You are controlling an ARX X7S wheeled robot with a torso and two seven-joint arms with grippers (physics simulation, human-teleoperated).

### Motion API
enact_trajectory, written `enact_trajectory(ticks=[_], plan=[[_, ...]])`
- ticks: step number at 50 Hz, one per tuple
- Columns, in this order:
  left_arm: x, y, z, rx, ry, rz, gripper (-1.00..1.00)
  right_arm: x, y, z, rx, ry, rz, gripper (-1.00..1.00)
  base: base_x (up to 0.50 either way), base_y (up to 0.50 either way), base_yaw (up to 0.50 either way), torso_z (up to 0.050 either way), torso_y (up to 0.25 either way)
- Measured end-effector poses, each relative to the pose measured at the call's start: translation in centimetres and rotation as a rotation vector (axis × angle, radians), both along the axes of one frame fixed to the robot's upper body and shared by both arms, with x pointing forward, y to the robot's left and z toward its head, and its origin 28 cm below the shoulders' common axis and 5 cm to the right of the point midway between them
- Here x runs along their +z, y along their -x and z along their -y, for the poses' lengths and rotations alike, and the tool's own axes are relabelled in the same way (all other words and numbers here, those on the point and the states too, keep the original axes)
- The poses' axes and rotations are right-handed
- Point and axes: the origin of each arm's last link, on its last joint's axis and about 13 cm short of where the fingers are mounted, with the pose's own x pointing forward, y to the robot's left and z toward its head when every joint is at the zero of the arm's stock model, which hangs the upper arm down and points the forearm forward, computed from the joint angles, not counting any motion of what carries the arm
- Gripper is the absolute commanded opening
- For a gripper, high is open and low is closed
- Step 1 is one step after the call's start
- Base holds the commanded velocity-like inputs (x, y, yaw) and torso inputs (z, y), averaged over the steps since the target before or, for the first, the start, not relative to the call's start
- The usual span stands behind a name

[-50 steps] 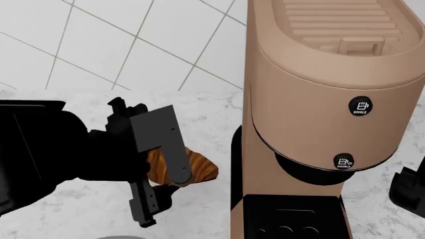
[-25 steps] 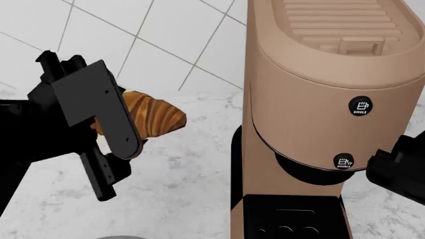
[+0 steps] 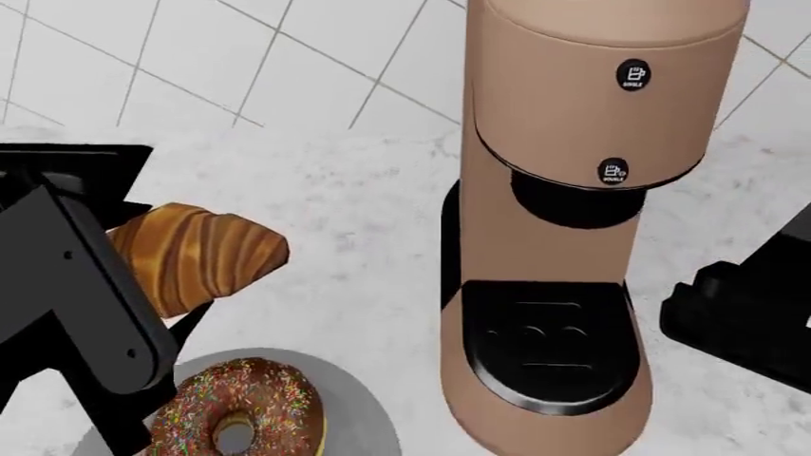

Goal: Place the pastries on the plates.

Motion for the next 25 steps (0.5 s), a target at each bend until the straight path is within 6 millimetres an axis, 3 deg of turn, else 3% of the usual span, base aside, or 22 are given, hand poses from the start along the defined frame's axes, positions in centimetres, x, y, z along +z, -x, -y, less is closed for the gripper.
enact_trajectory(ticks=[12, 25], plan=[[-0.2, 0.7, -0.4, 0.024, 0.006, 0.007, -1.00, 0.1, -0.1, -0.1, 0.005, 0.000, -0.008, 1.00, -0.50, 0.00, 0.00, 0.000, 0.000], [0.5, 1.4, -1.0, 0.080, 0.067, 0.047, -1.00, 0.0, -0.3, -0.1, 0.036, -0.026, -0.047, 1.00, -0.02, 0.00, 0.00, 0.000, 0.000]])
